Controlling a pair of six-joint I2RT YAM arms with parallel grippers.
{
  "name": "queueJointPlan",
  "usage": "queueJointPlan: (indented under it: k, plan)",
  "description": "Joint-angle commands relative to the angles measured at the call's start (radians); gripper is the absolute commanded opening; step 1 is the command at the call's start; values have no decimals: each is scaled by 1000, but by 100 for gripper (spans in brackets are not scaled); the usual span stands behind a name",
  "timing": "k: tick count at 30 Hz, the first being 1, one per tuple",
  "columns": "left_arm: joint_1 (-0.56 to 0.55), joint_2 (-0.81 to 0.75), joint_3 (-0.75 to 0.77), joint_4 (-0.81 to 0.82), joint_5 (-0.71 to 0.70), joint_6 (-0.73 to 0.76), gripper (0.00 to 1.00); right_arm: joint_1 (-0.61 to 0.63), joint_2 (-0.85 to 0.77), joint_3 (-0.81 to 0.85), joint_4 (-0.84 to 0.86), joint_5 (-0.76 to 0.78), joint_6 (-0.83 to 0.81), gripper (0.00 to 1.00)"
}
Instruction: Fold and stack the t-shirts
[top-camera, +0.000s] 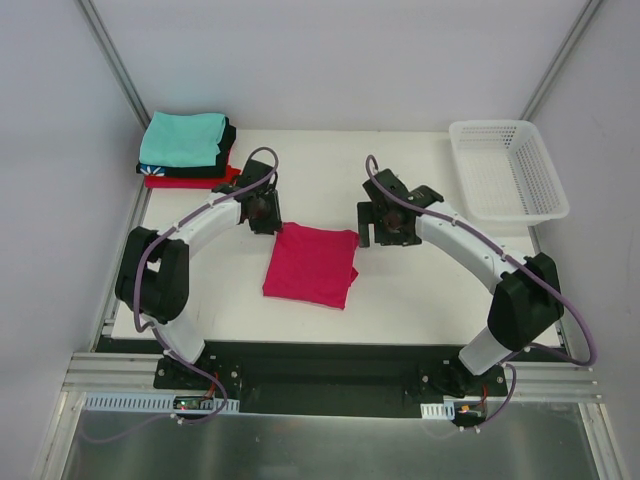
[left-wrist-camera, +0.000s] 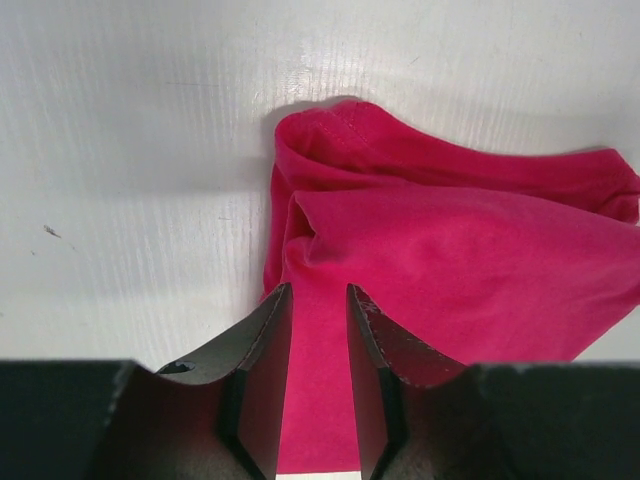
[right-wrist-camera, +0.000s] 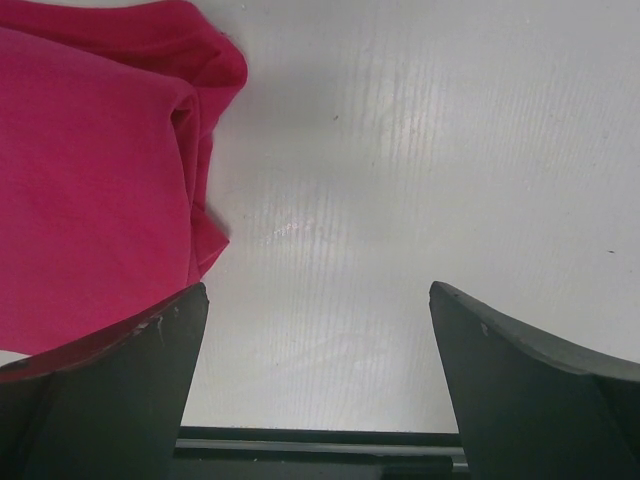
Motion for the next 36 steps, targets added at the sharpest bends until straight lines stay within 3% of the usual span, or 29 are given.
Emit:
queueJointPlan:
  k: [1, 23, 36]
  plan:
    - [-16, -17, 47, -37, -14, -23, 27, 0, -30, -12, 2, 5, 6, 96]
    - [-10, 332, 300, -42, -110, 36, 25, -43, -123, -111, 17, 7, -36, 96]
    - [2, 215, 276, -77, -126, 52, 27, -40, -140, -110, 42, -51, -28, 96]
